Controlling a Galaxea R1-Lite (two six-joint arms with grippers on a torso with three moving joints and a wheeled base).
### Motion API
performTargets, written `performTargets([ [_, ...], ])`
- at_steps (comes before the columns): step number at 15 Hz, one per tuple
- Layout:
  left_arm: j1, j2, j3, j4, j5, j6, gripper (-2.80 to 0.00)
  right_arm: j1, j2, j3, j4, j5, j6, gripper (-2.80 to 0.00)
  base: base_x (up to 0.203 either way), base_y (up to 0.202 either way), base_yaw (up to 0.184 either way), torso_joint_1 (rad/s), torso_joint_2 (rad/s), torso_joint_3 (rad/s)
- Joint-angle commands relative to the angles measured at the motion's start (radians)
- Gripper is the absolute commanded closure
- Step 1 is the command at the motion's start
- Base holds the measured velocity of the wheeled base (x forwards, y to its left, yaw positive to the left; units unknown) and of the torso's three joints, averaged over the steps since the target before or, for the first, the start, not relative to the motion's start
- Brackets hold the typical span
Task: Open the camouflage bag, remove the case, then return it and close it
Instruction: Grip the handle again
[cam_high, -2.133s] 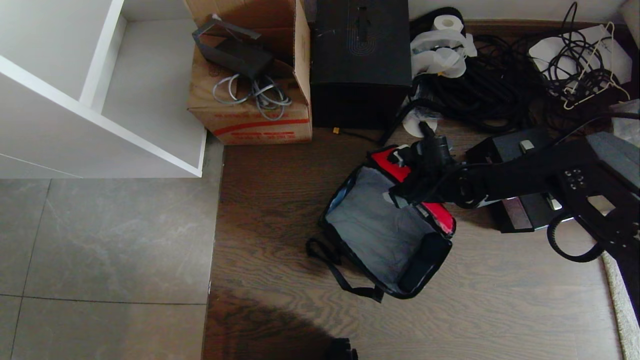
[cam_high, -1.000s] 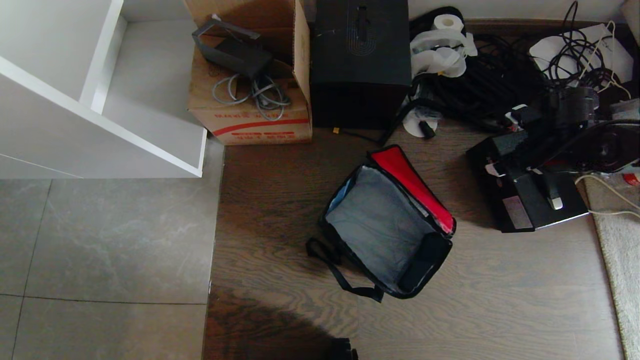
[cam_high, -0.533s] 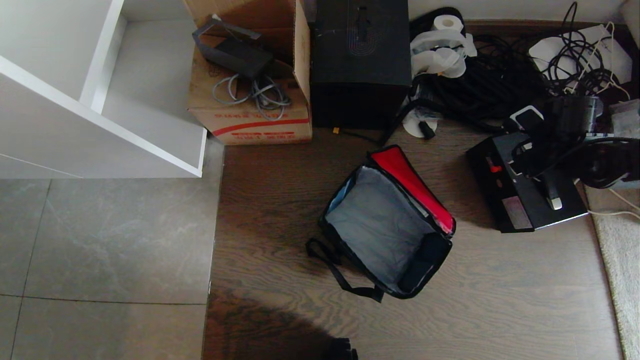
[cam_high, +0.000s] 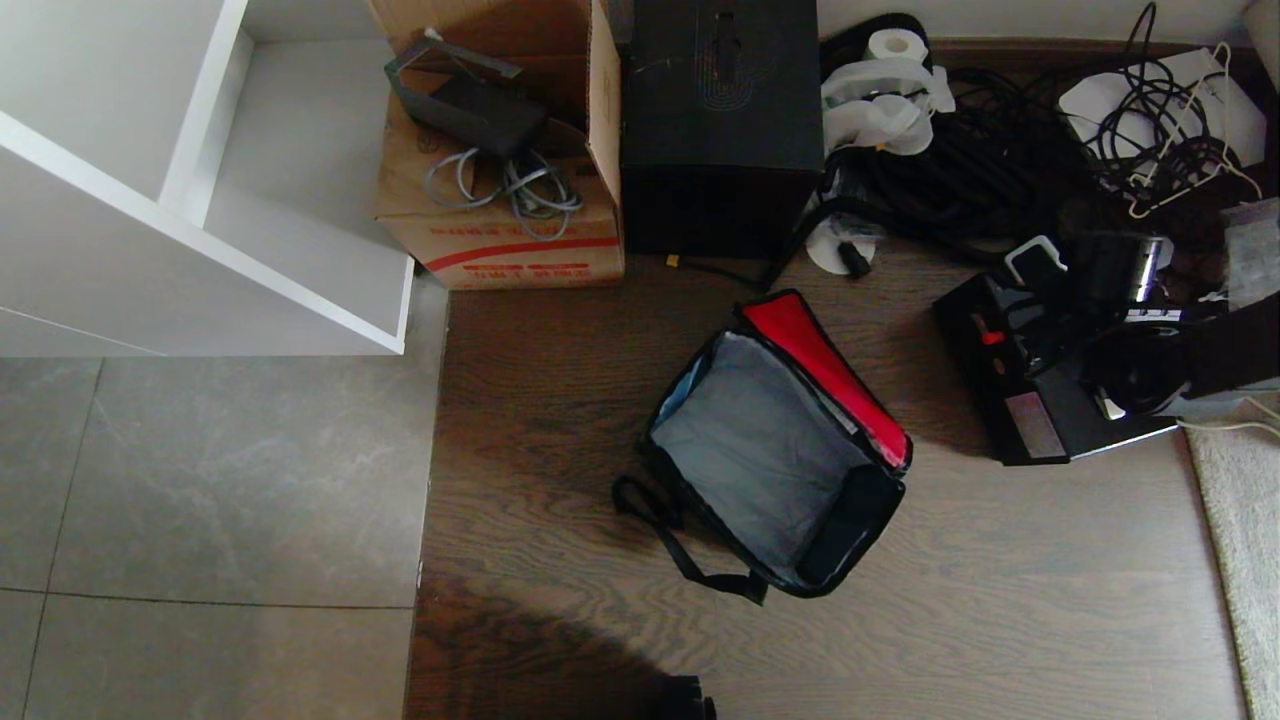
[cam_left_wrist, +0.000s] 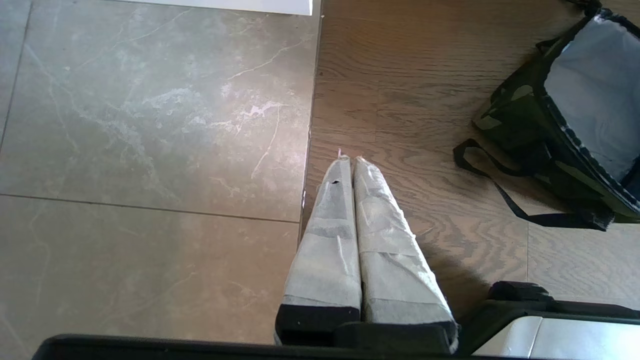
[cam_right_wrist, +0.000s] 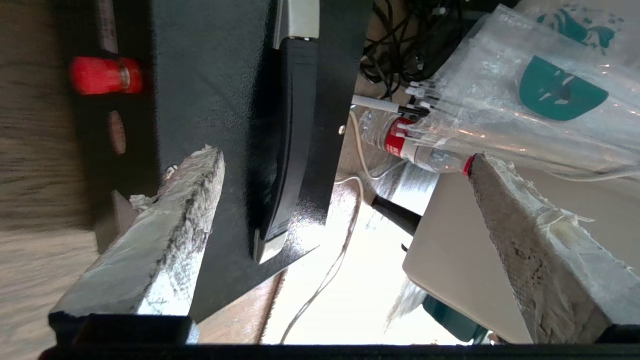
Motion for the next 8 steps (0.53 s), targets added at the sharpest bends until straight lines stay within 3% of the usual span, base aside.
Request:
performTargets([
  [1, 0.002, 0.000, 0.009, -0.001, 0.001, -0.001, 0.00, -0.007, 0.033, -0.018, -0.003, -0.027, -0.004, -2.80, 0.000, 0.000, 0.000, 0.000, 0.00, 0.000],
  [6, 0.002, 0.000, 0.009, -0.001, 0.001, -0.001, 0.00, -0.021, 0.108, -0.085, -0.014, -0.145, -0.002, -2.80, 0.000, 0.000, 0.000, 0.000, 0.00, 0.000],
  [8, 0.000, 0.000, 0.009, -0.001, 0.001, -0.001, 0.00, -0.021, 0.135, -0.106, -0.014, -0.151, 0.001, -2.80, 0.000, 0.000, 0.000, 0.000, 0.00, 0.000],
])
